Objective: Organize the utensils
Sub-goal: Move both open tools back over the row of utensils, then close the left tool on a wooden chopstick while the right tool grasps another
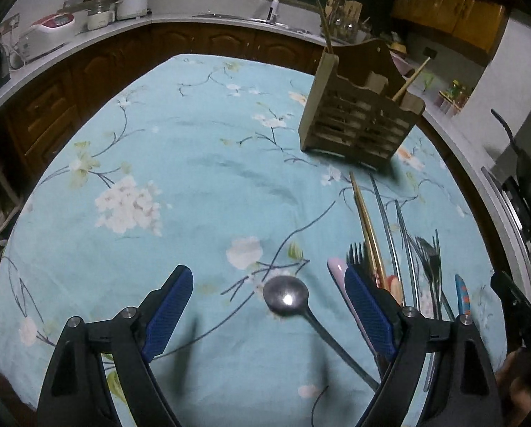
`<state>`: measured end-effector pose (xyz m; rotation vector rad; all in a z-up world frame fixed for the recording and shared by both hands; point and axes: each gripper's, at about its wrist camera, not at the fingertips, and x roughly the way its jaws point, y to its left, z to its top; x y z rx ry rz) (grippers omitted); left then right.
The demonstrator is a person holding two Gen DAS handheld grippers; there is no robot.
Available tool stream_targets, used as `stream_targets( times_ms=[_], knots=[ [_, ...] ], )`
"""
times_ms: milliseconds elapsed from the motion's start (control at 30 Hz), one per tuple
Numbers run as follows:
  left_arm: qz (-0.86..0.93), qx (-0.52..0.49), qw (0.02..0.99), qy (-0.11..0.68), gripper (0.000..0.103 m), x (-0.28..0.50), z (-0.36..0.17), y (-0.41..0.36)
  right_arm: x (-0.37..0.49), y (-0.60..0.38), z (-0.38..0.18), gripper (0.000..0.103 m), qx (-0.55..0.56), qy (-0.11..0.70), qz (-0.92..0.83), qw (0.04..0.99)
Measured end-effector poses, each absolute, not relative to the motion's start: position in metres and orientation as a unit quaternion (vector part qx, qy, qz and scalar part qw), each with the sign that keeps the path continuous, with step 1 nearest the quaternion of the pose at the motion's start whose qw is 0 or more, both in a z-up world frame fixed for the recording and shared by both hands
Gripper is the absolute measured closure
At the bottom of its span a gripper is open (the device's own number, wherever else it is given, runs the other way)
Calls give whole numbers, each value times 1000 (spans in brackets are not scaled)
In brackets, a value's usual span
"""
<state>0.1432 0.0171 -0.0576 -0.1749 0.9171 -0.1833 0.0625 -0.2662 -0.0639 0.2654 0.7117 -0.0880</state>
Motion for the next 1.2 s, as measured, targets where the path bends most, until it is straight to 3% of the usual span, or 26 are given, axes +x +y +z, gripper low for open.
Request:
stream_targets(
  times_ms=[933, 1200],
  knots=[
    [-114, -65, 868, 479, 16, 197, -77, -26, 85, -277, -85, 21, 145, 383, -49, 911],
    [-135, -60, 854, 499, 17, 241, -85, -57, 115, -296, -97, 44, 174, 411, -59, 893]
  ],
)
